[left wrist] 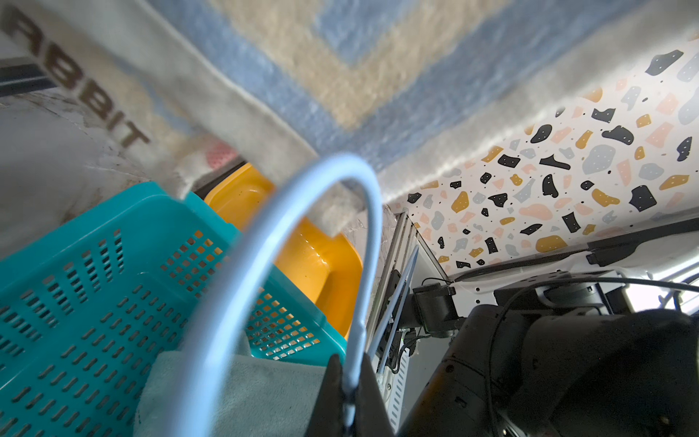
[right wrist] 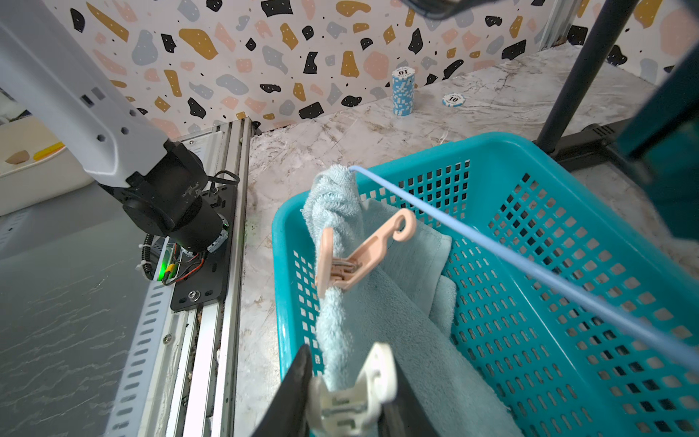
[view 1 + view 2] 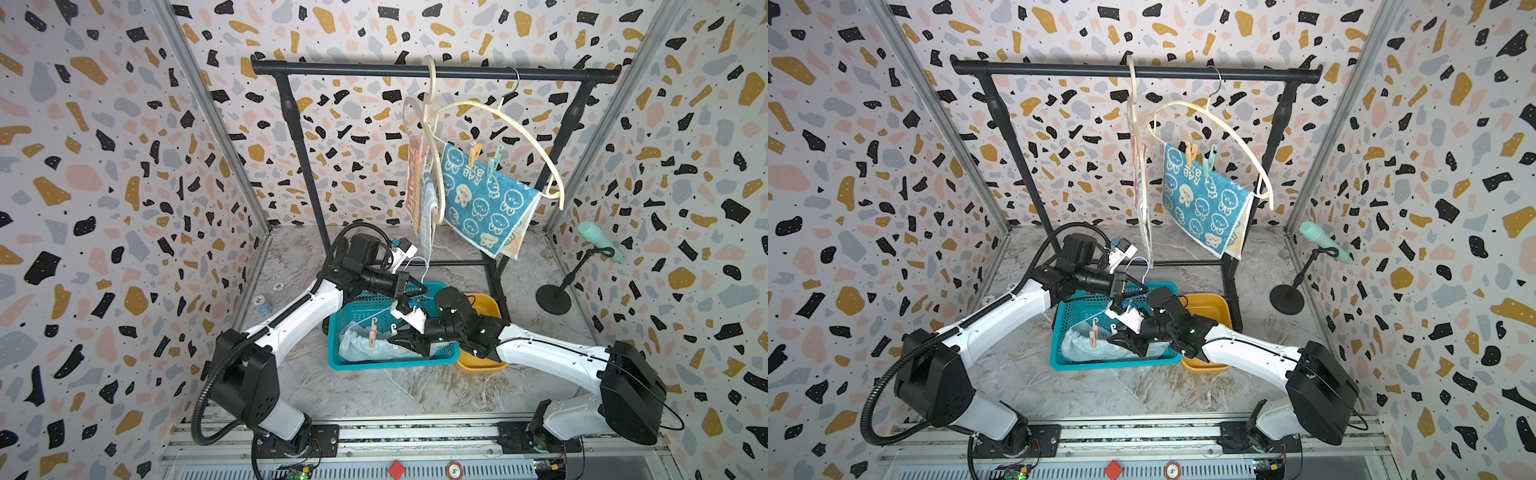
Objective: Remove the clothespins securing towels to the hanger
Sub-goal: Remove the clothespin from the hanger.
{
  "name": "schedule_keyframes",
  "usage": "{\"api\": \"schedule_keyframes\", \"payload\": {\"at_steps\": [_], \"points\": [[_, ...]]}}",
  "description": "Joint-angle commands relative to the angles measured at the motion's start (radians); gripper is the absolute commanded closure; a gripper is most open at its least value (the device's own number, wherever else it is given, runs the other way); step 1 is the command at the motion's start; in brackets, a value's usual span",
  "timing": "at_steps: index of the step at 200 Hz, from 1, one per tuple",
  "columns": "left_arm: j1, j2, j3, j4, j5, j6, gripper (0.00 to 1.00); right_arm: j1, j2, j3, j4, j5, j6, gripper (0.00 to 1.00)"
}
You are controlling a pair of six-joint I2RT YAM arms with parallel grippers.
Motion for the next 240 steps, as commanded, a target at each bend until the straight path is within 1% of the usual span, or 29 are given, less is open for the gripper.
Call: {"api": "schedule_keyframes", "payload": {"at_steps": [1,67,111,180,240], "points": [[0.006,0.002,0.04,0.006,0.03,0.007,1.0,0.003,-0.002,0.031,0.005,-0.003,0.001,0.77],[0.008,0.001,0.036,0.004,0.027,0.007,1.0,0.004,0.001,0.03,0.019,-0.003,0.013,1.0],[0.008,-0.004,0.023,0.001,0.014,0.007,1.0,0.004,-0.002,0.032,0.04,0.012,0.022,1.0],[0.007,-0.02,-0.013,0.012,-0.002,0.004,1.0,0.004,-0.019,0.035,0.078,0.092,0.025,1.0],[0.008,-0.019,-0.031,0.023,-0.004,0.0,1.0,0.004,-0.052,0.033,0.098,0.12,0.03,1.0]]}}
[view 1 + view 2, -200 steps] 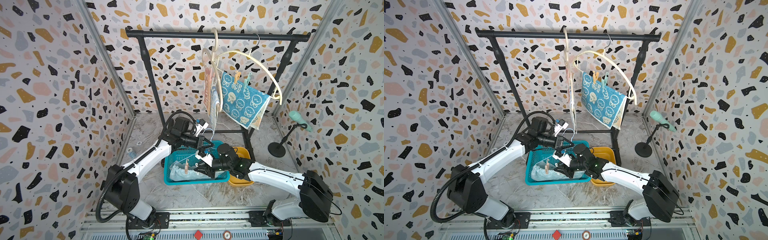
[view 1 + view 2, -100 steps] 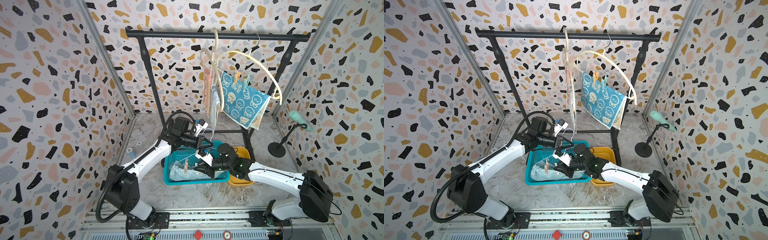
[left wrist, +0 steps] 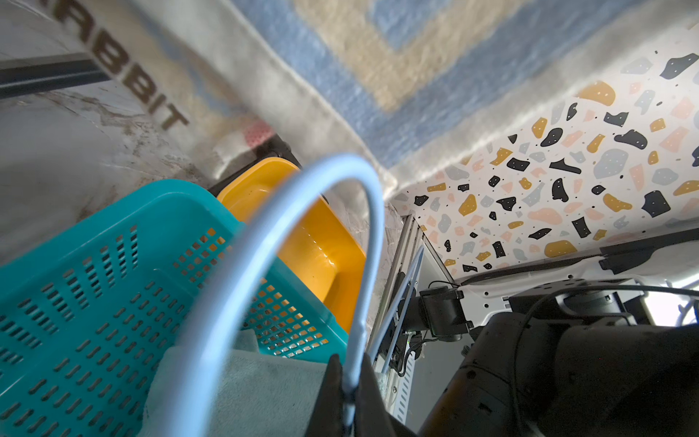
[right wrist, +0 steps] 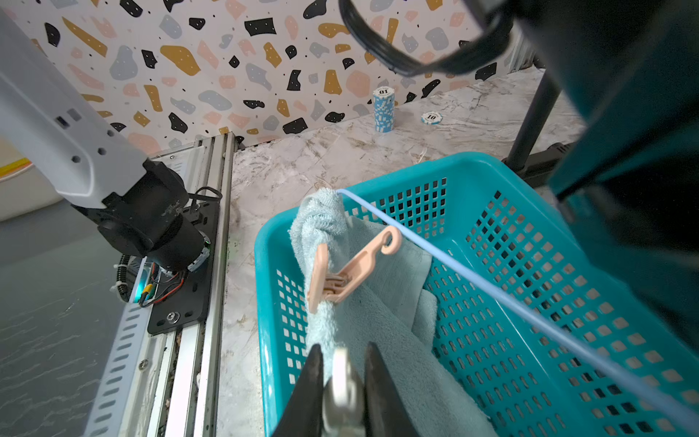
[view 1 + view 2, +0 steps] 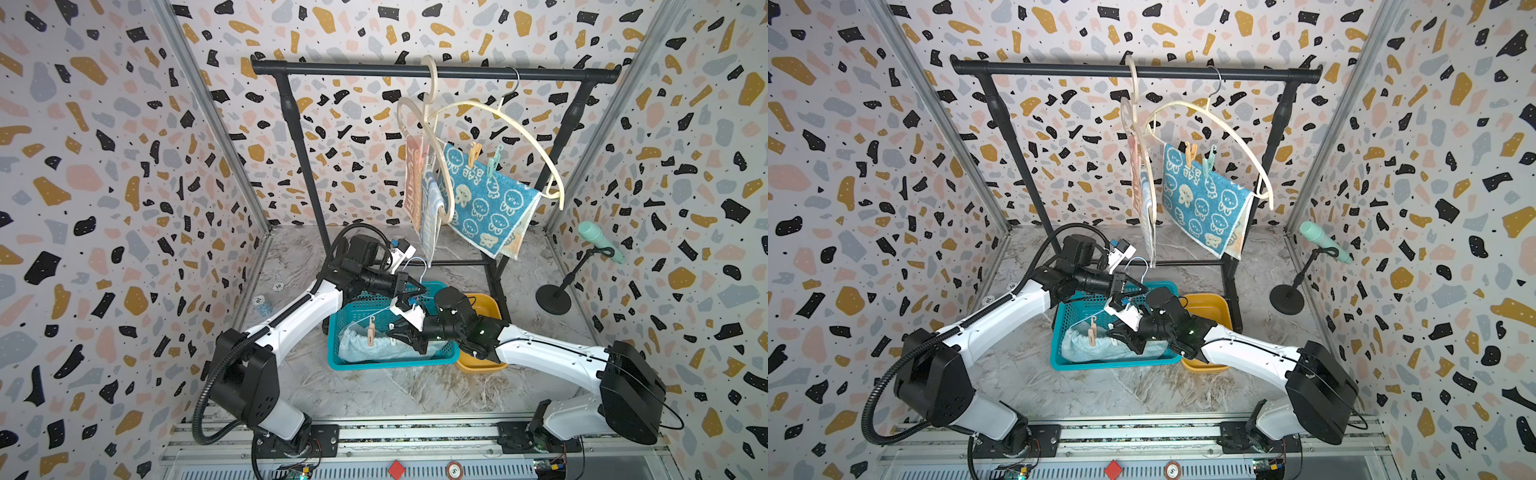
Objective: Remove the clothespins securing towels to the hanger
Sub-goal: Remove the clothespin from the hanger, then place the clothespin in the storage box.
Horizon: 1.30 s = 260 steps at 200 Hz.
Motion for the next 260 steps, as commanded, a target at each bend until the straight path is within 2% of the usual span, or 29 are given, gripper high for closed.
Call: {"api": "schedule_keyframes", "payload": {"at_steps": [1,100,179,260], "points": [[0.003,-0.019,-0.014,0.014,0.014,0.001,1.0,0.0,-0.049,0.033,0.038,0.039,0.013,1.0],[0.011,-0.026,-0.014,0.032,-0.008,-0.012,1.0,0.0,-0.093,0.023,0.041,0.062,0.02,1.0],[0.072,-0.036,-0.027,0.058,-0.001,-0.025,1.0,0.007,-0.164,-0.004,0.01,0.071,0.057,1.0],[0.102,-0.03,-0.029,0.022,0.0,0.007,1.0,0.003,-0.294,-0.07,-0.088,0.257,0.139,1.0]]}}
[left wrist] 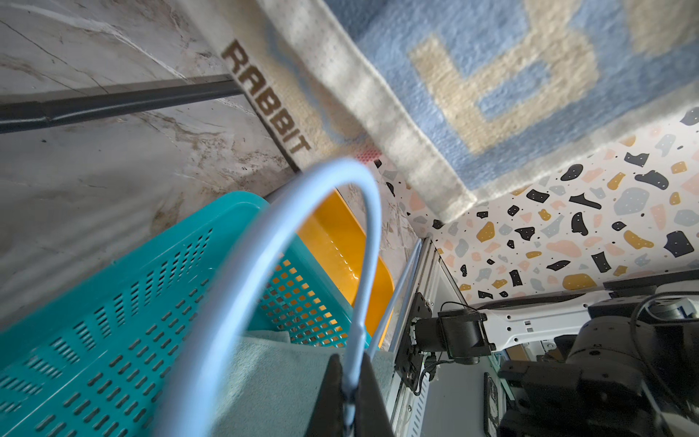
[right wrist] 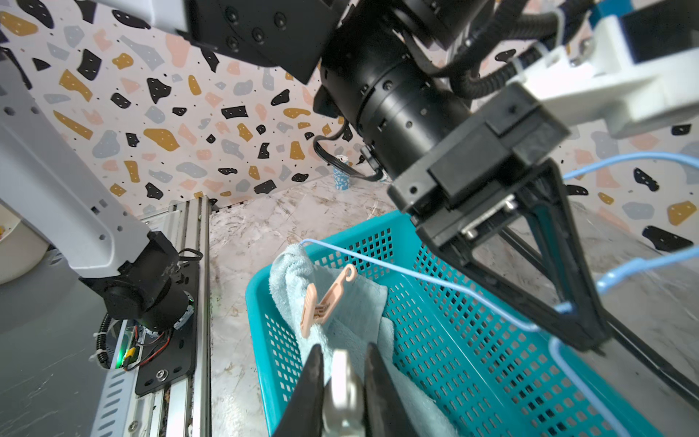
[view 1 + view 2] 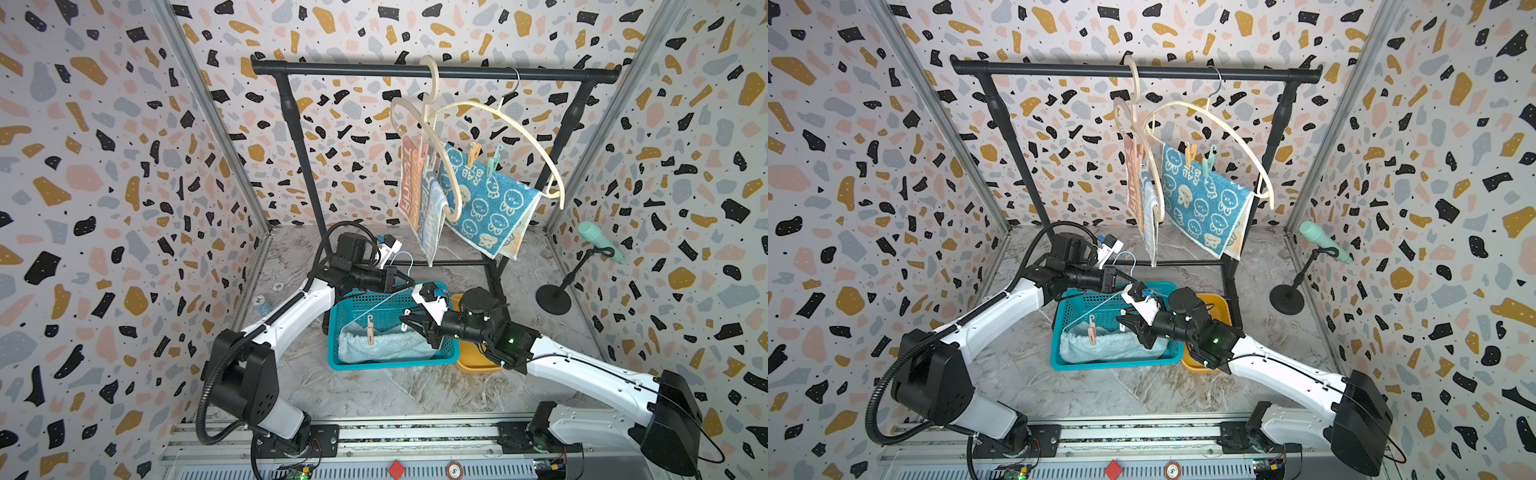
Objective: Remove the clothespins securing towels to the hanger
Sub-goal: Place the clothespin in the storage box.
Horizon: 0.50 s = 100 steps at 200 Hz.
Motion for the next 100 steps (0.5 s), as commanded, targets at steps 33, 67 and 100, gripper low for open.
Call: {"api": "schedule_keyframes", "payload": {"at_steps": [33,67,100], "points": [[0.016,-0.037,0.007,-0.041,-0.016,0.049,1.0,-0.014,-0.122,-0.037,-0.141,0.197,0.115,1.0],[0.021,-0.041,0.005,-0.036,-0.031,0.048,1.0,-0.058,-0.249,-0.097,-0.211,0.224,0.183,1.0],[0.028,-0.045,-0.002,-0.014,-0.049,0.027,1.0,-0.108,-0.384,-0.163,-0.29,0.253,0.242,1.0]]}}
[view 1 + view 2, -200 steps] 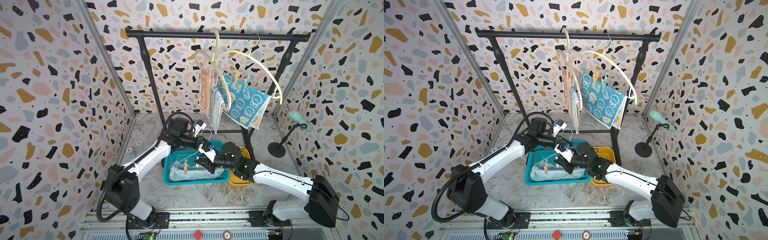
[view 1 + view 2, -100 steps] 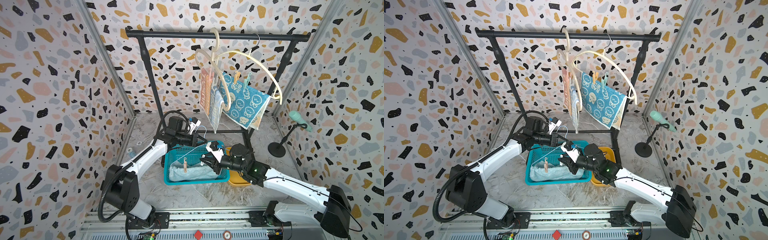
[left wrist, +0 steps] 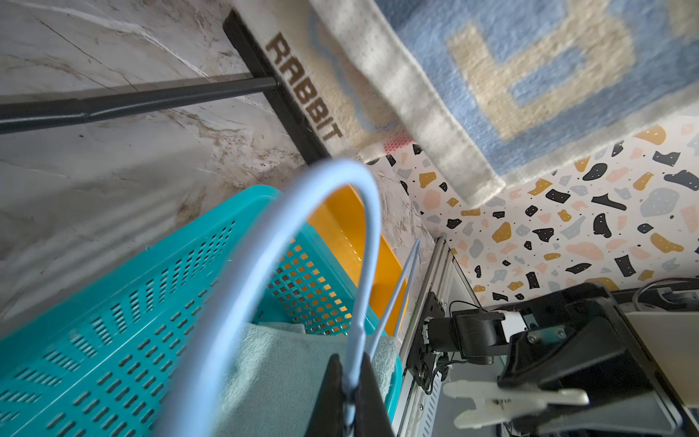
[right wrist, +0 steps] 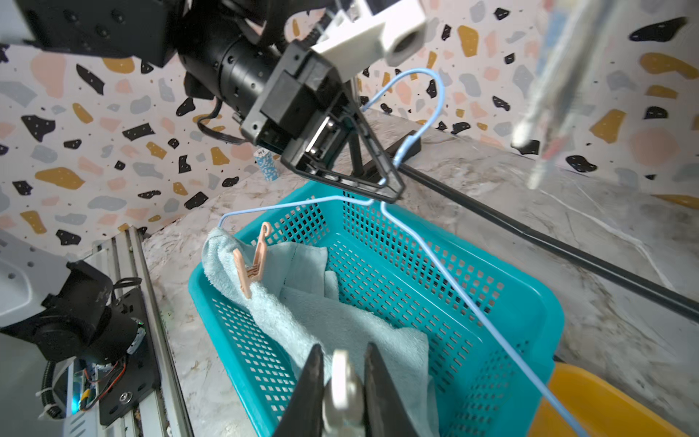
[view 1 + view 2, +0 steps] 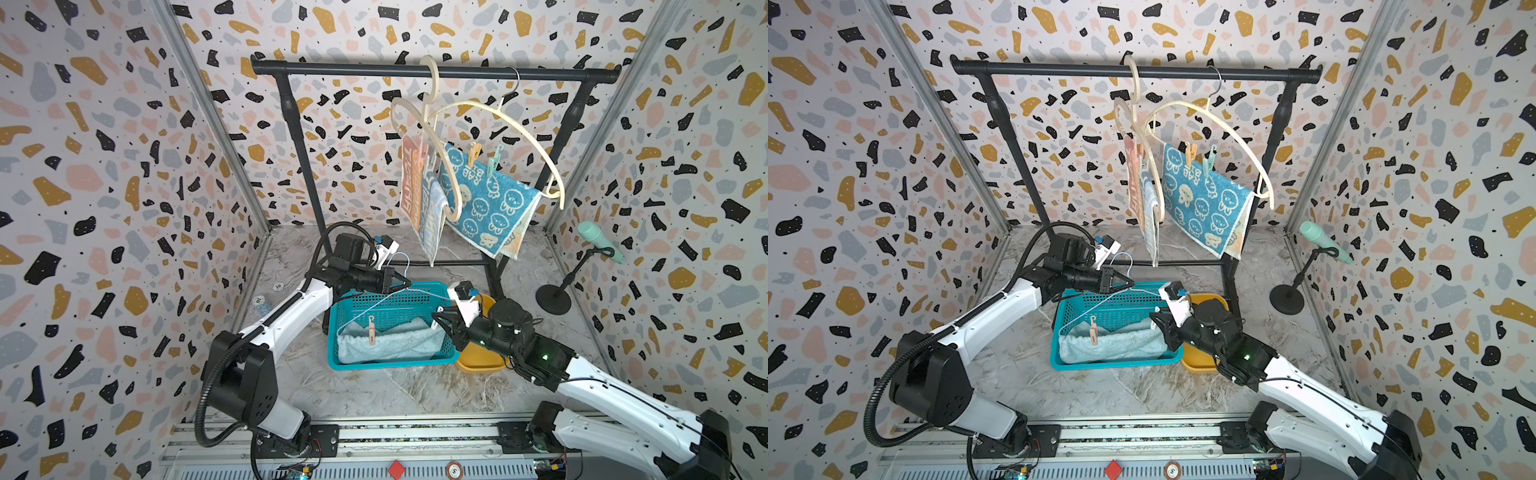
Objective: Remove the clothespins securing towels to the hanger
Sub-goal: Place the clothespin in the storage box.
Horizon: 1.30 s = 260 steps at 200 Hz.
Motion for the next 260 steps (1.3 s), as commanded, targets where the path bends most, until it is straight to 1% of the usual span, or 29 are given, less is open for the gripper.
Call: {"api": "schedule_keyframes", "payload": {"at_steps": [1,41,64,128,169,260], "points": [[0.009,-0.03,-0.003,0.026,-0.01,-0.005,1.0,-0.031,-0.087,-0.035,-0.095,0.052,0.072,1.0],[0.014,-0.033,-0.006,0.055,-0.021,-0.031,1.0,-0.098,-0.234,-0.116,-0.184,0.129,0.14,1.0],[0.016,-0.036,-0.008,0.063,-0.026,-0.042,1.0,-0.146,-0.265,-0.148,-0.206,0.095,0.163,1.0],[0.021,-0.046,-0.007,0.062,-0.039,-0.049,1.0,-0.245,-0.257,-0.214,-0.243,0.08,0.227,1.0],[0.021,-0.053,-0.01,0.062,-0.042,-0.052,1.0,-0.29,-0.239,-0.261,-0.241,0.1,0.271,1.0],[0.022,-0.058,-0.016,0.064,-0.038,-0.053,1.0,-0.297,-0.123,-0.323,-0.134,0.113,0.303,0.99]]}}
